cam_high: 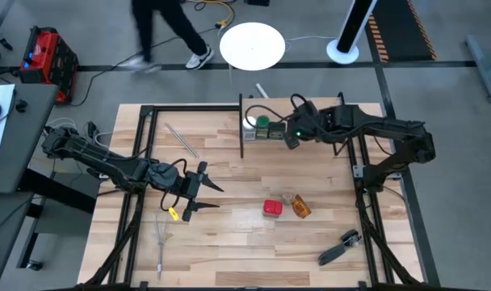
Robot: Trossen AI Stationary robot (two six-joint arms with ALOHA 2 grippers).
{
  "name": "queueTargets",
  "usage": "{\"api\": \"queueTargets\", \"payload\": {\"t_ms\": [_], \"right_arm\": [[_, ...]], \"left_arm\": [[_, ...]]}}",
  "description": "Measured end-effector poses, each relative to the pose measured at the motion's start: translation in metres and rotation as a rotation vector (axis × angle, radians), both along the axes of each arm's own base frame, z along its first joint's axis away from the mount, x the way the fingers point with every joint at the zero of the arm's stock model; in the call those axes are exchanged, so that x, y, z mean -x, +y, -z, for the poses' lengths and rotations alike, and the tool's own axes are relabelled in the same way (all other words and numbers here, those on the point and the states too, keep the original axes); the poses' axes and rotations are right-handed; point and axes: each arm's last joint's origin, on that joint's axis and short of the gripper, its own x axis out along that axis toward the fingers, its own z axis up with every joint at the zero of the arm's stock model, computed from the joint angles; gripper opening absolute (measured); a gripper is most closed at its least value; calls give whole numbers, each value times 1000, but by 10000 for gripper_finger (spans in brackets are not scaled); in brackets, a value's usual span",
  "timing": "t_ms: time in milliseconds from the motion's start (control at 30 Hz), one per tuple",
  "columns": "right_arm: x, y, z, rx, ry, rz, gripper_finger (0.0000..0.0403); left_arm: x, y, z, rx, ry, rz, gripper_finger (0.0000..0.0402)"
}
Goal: Shelf spices
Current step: Put the brown seasoning bottle on the shelf
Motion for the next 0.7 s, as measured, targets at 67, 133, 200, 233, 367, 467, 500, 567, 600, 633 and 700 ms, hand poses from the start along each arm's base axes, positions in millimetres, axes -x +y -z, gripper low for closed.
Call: {"api": "queueTargets", "payload": {"t_ms": [67,133,200,233,367,467,500,567,600,633,700], "right_arm": [[1,4,0,7,1,10,2],[2,8,1,10,7,17,2],[3,12,1,1,8,24,2],[3,13,1,-6,8,24,2],[5,22,3,-37,12,16,2],[3,26,6,-40,12,2,2],[2,27,8,-41,12,-1,2],[1,27,14,-41,15,0,2],[-1,27,17,-39,11,-3,2],[-2,27,20,-39,8,-5,2],[-4,27,27,-37,18,-12,2]], "left_arm": [[0,0,0,1,0,-1,219],[0,0,0,0,0,0,219],[0,0,0,2,1,-1,219],[0,0,0,4,1,-1,219],[0,0,0,4,1,-1,219],[0,0,0,3,1,-1,219],[0,0,0,4,1,-1,219],[0,0,0,7,1,-2,219],[0,0,0,8,1,-2,219],[0,0,0,9,1,-3,219],[0,0,0,9,1,-3,219]]}}
